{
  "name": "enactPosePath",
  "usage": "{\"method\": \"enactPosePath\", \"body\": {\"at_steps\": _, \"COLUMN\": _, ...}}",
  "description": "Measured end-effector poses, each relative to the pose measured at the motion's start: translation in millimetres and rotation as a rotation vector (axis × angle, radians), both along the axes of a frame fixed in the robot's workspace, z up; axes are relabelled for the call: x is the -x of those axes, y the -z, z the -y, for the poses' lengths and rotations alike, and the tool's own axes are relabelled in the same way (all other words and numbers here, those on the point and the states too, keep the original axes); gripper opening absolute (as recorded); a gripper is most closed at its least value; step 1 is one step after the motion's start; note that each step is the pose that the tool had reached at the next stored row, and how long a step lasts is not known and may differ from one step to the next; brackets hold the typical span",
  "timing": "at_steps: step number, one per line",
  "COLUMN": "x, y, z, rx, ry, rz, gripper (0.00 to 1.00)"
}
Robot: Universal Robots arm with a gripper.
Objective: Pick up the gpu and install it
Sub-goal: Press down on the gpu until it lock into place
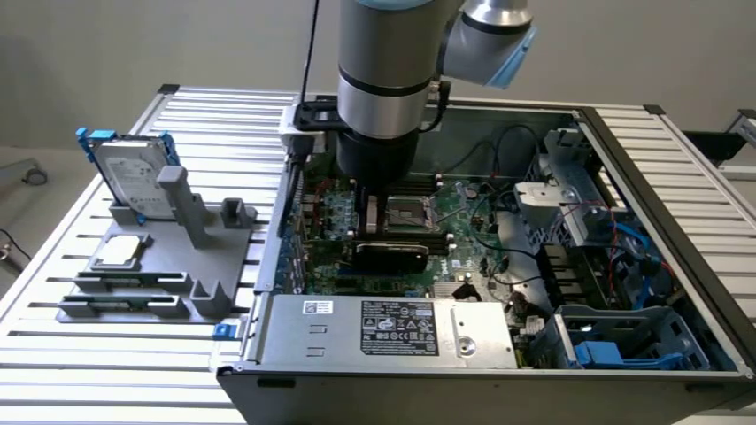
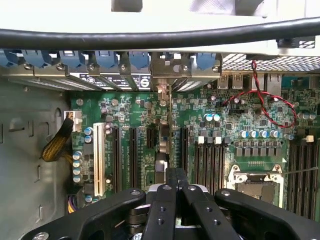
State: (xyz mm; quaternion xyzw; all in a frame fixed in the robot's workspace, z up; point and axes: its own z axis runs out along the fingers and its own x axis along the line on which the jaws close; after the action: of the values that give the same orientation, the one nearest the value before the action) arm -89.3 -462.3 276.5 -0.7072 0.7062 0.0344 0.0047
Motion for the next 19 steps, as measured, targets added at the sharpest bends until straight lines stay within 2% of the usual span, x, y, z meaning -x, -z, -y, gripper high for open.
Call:
{"method": "enactPosePath", "body": {"at_steps": 7, "x": 0.1, "y": 4.9, "z": -0.2, "rx": -0.0018, "ry": 0.000, "rz": 0.0000, "gripper": 0.11}}
{"method": "enactPosePath", "body": {"at_steps": 19, "x": 0.1, "y": 10.9, "z": -0.5, "rx": -0.0016, "ry": 0.000, "rz": -0.0003, "gripper": 0.11}}
